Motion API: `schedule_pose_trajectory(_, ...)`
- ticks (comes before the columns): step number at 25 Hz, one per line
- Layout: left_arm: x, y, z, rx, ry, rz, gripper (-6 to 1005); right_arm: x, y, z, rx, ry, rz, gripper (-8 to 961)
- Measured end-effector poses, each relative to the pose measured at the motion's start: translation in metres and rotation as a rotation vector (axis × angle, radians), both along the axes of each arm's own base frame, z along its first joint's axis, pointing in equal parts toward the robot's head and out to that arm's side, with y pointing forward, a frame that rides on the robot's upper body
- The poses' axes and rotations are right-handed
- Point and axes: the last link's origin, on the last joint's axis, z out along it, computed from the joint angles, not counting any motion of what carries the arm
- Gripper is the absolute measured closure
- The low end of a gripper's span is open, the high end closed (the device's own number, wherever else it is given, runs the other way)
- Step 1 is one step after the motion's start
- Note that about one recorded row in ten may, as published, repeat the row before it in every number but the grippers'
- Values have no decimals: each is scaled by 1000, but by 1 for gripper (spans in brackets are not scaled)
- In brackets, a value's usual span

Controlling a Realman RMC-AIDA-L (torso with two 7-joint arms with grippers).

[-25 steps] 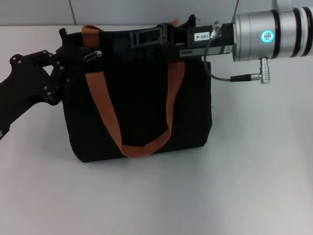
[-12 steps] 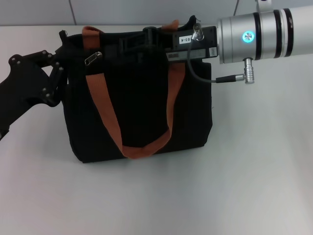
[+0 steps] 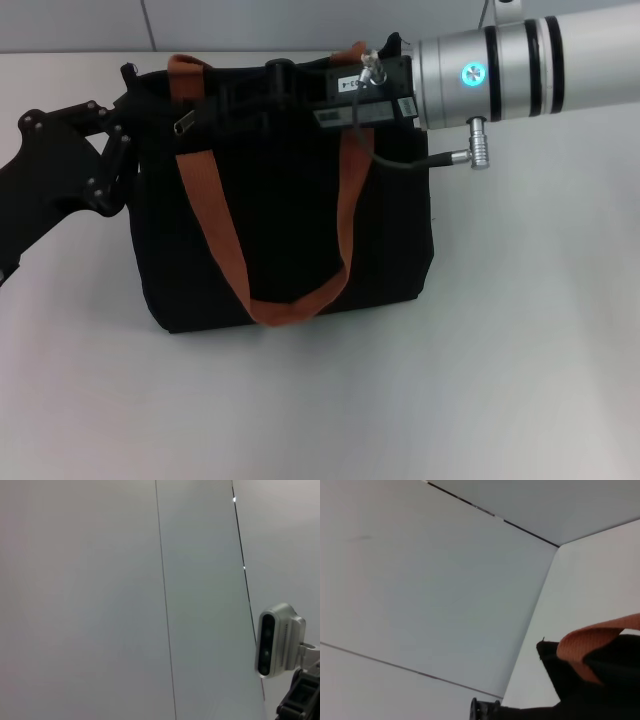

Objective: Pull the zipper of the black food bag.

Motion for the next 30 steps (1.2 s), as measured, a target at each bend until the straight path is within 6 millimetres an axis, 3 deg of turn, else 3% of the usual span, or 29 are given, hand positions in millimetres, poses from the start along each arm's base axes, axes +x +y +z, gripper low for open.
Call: schedule_pose_trajectory(30,12,5,-4,-17,-25,-46,937,-3,1,-10,0,9,-34,647)
